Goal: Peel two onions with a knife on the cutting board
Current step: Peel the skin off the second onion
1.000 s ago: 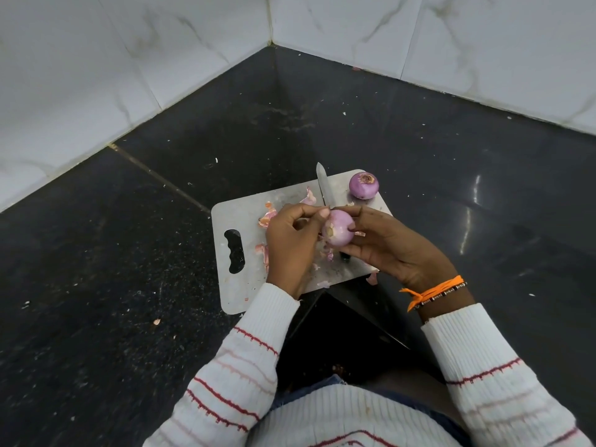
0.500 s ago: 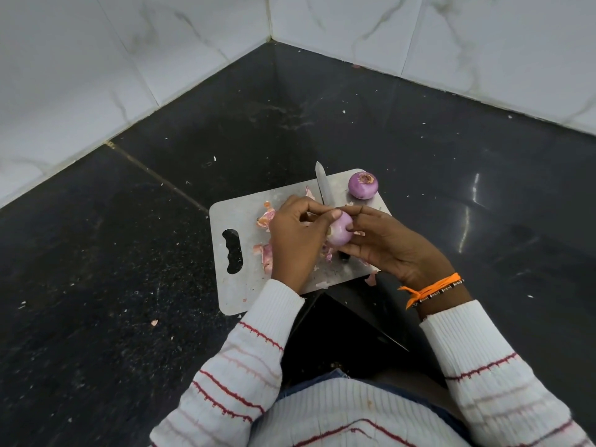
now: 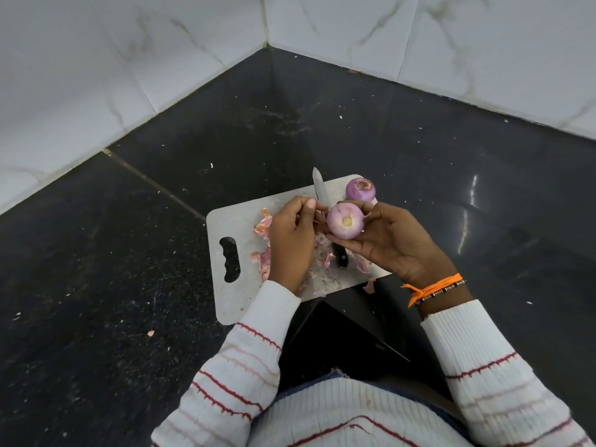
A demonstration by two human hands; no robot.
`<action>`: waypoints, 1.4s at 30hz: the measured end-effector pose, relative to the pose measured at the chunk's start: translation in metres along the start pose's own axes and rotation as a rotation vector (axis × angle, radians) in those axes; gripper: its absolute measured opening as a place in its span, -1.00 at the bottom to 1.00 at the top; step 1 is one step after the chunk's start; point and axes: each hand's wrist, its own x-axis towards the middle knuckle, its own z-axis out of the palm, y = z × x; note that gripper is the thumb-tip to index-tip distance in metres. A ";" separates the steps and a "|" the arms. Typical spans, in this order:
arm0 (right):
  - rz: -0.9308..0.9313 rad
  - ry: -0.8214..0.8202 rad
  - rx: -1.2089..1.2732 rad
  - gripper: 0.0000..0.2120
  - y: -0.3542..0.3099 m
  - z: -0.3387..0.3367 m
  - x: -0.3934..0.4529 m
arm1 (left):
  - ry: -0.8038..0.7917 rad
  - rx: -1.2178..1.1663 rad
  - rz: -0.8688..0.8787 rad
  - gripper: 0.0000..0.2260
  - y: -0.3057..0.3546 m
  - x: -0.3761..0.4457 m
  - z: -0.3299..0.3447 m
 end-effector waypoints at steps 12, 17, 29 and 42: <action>0.003 -0.030 0.068 -0.74 -0.001 -0.001 0.003 | -0.051 0.008 0.182 -0.74 0.003 -0.001 0.001; 0.000 -0.029 0.039 -0.72 -0.001 -0.001 0.001 | -0.028 -0.072 0.175 -0.84 0.002 -0.002 -0.001; 0.028 0.031 -0.104 -0.64 -0.002 -0.001 -0.008 | 0.075 0.044 0.051 -0.91 0.003 0.002 0.000; -0.089 -0.073 -0.174 -0.59 0.002 -0.007 -0.006 | -0.031 -0.039 -0.099 -0.83 -0.002 0.002 -0.001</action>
